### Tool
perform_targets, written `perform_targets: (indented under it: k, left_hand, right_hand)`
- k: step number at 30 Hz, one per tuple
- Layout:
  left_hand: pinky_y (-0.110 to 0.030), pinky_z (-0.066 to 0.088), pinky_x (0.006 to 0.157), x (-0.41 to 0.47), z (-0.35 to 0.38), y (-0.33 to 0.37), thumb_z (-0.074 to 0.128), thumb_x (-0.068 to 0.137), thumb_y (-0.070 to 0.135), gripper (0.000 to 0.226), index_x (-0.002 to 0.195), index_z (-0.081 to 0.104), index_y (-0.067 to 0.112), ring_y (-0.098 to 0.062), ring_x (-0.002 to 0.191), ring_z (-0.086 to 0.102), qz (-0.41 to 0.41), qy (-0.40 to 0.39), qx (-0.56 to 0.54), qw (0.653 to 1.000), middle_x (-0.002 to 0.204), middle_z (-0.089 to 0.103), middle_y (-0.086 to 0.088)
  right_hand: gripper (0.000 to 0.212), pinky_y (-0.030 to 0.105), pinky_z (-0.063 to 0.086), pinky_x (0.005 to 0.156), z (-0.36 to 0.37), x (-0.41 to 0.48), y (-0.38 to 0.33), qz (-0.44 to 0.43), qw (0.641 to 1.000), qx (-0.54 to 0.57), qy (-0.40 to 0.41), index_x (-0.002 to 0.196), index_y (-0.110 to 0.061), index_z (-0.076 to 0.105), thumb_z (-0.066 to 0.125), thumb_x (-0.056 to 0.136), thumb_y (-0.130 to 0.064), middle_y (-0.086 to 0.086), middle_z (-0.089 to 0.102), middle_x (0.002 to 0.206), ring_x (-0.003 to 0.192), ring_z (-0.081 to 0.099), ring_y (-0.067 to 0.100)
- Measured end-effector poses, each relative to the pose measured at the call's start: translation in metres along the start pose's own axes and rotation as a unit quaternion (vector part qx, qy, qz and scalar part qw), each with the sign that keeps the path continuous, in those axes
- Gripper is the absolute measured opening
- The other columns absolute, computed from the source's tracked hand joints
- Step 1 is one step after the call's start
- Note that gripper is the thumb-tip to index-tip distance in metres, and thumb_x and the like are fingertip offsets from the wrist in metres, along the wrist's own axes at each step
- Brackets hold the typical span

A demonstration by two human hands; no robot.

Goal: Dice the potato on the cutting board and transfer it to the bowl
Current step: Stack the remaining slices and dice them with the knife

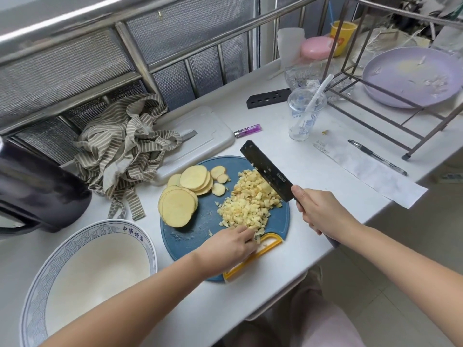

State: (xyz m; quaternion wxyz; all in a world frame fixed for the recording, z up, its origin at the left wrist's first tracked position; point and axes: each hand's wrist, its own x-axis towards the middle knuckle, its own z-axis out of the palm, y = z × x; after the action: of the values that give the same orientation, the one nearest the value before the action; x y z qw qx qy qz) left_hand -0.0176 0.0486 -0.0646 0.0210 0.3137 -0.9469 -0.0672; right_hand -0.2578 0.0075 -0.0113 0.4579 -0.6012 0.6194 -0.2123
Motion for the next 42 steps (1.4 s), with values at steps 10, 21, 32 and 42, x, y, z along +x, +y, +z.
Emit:
perform_targets:
  k: [10, 21, 32, 42]
  left_hand:
    - [-0.035, 0.052, 0.068, 0.017, -0.008, 0.019, 0.052, 0.089, -0.004, 0.014, 0.096, 0.064, 0.000, -0.027, 0.081, 0.056, -0.078, -0.146, 0.009, 0.986, 0.092, 0.057, -0.014]
    - [-0.031, 0.049, 0.068, 0.027, -0.031, -0.001, 0.049, 0.098, 0.007, 0.012, 0.100, 0.060, 0.008, -0.018, 0.077, 0.052, -0.231, -0.016, -0.045, 0.972, 0.093, 0.055, -0.003]
    - [-0.024, 0.041, 0.042, 0.037, -0.016, 0.011, 0.077, 0.077, 0.017, 0.009, 0.079, 0.068, 0.015, -0.017, 0.075, 0.049, -0.063, 0.011, -0.031, 0.997, 0.080, 0.054, -0.001]
    - [-0.038, 0.051, 0.058, 0.057, -0.006, 0.001, 0.061, 0.089, 0.011, 0.010, 0.085, 0.065, 0.003, -0.023, 0.082, 0.043, -0.003, -0.063, 0.015, 0.998, 0.084, 0.054, -0.009]
  right_hand:
    - [0.053, 0.030, 0.040, 0.044, 0.006, 0.000, 0.003, 0.002, 1.000, 0.009, -0.020, 0.068, -0.010, 0.047, 0.034, 0.099, -0.050, -0.007, 0.042, 0.043, 0.044, 0.043, 0.020]
    - [0.053, 0.027, 0.040, 0.042, 0.005, 0.006, -0.003, -0.020, 0.999, 0.006, -0.024, 0.068, -0.009, 0.047, 0.033, 0.100, -0.048, -0.002, 0.044, 0.046, 0.044, 0.045, 0.020]
    - [0.053, 0.028, 0.039, 0.042, 0.000, 0.014, 0.001, -0.016, 1.000, 0.005, -0.020, 0.067, -0.008, 0.048, 0.035, 0.099, -0.049, -0.005, 0.043, 0.042, 0.043, 0.044, 0.020]
    - [0.053, 0.026, 0.036, 0.041, -0.006, 0.011, 0.009, 0.012, 1.000, 0.001, -0.021, 0.068, -0.008, 0.047, 0.037, 0.098, -0.051, -0.005, 0.041, 0.040, 0.041, 0.041, 0.019]
